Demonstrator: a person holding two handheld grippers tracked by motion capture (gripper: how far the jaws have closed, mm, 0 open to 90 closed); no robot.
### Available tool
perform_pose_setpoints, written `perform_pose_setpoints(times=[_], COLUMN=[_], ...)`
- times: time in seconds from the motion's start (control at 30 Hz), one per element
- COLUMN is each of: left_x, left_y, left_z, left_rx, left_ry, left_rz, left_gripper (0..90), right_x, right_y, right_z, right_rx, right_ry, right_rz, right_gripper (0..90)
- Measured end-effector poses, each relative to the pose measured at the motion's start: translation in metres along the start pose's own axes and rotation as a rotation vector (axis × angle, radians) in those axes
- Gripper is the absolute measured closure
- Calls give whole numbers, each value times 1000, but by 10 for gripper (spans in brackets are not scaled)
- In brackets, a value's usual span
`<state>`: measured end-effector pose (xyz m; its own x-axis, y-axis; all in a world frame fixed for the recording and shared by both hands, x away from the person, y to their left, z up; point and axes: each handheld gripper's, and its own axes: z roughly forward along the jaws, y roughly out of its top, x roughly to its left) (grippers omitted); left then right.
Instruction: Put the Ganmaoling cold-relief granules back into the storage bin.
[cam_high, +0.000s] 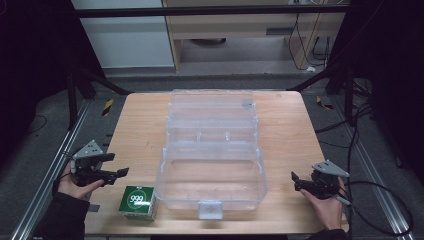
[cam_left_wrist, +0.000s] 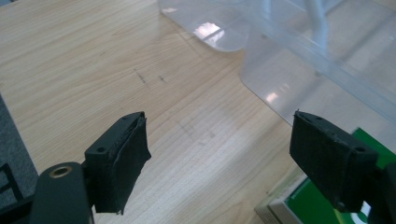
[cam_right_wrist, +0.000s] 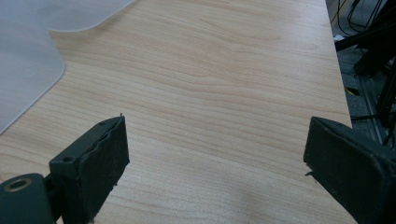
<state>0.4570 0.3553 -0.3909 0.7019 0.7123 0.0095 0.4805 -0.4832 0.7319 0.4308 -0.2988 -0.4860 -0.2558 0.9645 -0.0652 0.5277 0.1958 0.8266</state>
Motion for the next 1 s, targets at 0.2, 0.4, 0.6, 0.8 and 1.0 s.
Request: perform_pose_setpoints(times=[0.2, 0.4, 0.6, 0.8, 1.0], left_x=[-6, -13, -21, -28, -32], left_y=[16, 28, 35, 39, 40], left_z=[-6, -9, -9, -10, -11], left_rx=[54, 88, 140, 197, 250], left_ry=[-38, -69, -99, -141, -188], left_rz=[86, 165, 272, 363, 417], left_gripper=[183, 175, 161, 145, 139], right_x=[0, 2, 2, 2, 3], right_y=[-1, -1, -2, -2, -2], right_z=[0, 0, -1, -1, -1], right_rx=[2, 6, 0, 5, 10], right_ry=[0, -3, -2, -2, -2], right_rz=[-7, -29, -30, -39, -43], right_gripper=[64, 61, 60, 58, 55])
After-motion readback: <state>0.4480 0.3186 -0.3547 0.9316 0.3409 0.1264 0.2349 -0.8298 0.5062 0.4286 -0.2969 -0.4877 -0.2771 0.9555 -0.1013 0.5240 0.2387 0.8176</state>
